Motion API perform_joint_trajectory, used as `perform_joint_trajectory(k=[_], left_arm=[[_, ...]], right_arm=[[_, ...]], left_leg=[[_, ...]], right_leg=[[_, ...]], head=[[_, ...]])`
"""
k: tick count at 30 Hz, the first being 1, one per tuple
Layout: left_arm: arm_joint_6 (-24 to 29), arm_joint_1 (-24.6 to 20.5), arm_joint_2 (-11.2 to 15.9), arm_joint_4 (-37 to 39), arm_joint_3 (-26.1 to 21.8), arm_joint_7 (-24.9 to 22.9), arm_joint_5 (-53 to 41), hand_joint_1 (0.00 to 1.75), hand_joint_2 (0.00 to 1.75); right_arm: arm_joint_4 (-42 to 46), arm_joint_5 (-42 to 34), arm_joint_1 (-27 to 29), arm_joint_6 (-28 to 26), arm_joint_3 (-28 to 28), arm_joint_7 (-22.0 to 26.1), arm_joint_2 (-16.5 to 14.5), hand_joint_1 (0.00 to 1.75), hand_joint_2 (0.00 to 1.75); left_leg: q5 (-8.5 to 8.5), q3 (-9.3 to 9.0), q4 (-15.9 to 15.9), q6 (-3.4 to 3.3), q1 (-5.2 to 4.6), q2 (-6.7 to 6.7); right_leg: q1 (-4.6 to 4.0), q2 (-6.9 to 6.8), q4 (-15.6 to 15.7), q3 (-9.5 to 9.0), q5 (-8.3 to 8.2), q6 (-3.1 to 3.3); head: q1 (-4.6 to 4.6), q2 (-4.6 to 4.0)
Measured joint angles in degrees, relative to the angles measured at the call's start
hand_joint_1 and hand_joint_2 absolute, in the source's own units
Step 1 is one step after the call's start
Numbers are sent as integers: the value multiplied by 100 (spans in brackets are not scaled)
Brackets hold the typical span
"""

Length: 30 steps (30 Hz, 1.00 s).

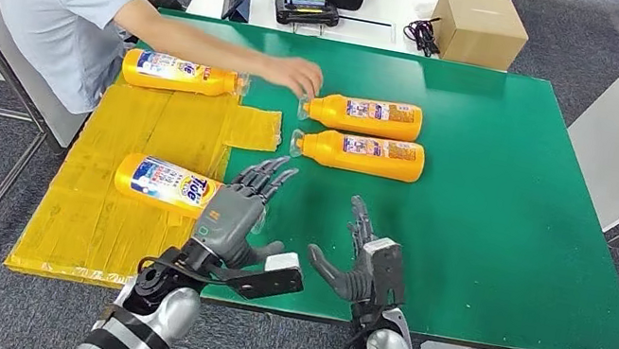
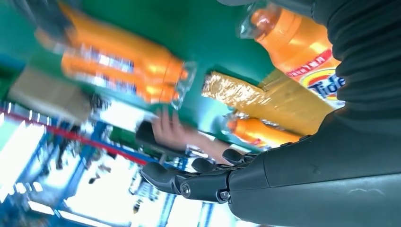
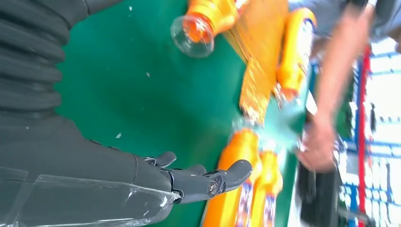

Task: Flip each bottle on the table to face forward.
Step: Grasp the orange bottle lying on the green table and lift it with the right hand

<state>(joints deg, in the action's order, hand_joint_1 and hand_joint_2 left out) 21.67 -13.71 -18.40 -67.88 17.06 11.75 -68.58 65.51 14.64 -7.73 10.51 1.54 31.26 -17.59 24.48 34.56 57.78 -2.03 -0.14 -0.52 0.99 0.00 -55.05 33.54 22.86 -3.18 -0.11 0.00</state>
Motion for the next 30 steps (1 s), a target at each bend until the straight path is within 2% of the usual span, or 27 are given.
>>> perform_joint_trajectory(k=[4,10,14,23,27,30], left_arm=[[-95,406,-10,-707,-324,177,513,0,175],[-338,835,-78,-1242,-733,389,1135,0,175],[-488,1096,-105,-1534,-831,436,1584,0,175],[-610,1377,-132,-1899,-851,469,1952,0,175],[-760,1637,-141,-2195,-782,663,2697,0,175],[-943,1869,-143,-2486,-694,720,3366,0,175]], right_arm=[[965,-143,505,74,67,-16,-126,0,175],[2196,47,1092,-21,28,49,-208,0,175],[2761,455,1391,-242,-31,192,-214,0,175],[3368,956,1612,-618,-45,308,-171,0,175],[3560,1215,1708,-860,20,307,-153,0,175],[3759,1675,1805,-1084,118,272,-137,0,175]], left_leg=[[0,5,-1,1,1,1],[0,4,-1,1,1,1],[0,5,-1,0,0,1],[0,2,-1,1,0,2],[0,2,-1,1,0,5],[1,5,-1,1,0,4]], right_leg=[[0,0,0,8,1,1],[0,0,0,7,1,2],[1,0,0,8,1,2],[0,0,1,8,1,2],[0,2,1,9,1,2],[1,1,1,12,2,1]], head=[[-1,0],[0,0],[1,0],[1,0],[1,0],[2,0]])
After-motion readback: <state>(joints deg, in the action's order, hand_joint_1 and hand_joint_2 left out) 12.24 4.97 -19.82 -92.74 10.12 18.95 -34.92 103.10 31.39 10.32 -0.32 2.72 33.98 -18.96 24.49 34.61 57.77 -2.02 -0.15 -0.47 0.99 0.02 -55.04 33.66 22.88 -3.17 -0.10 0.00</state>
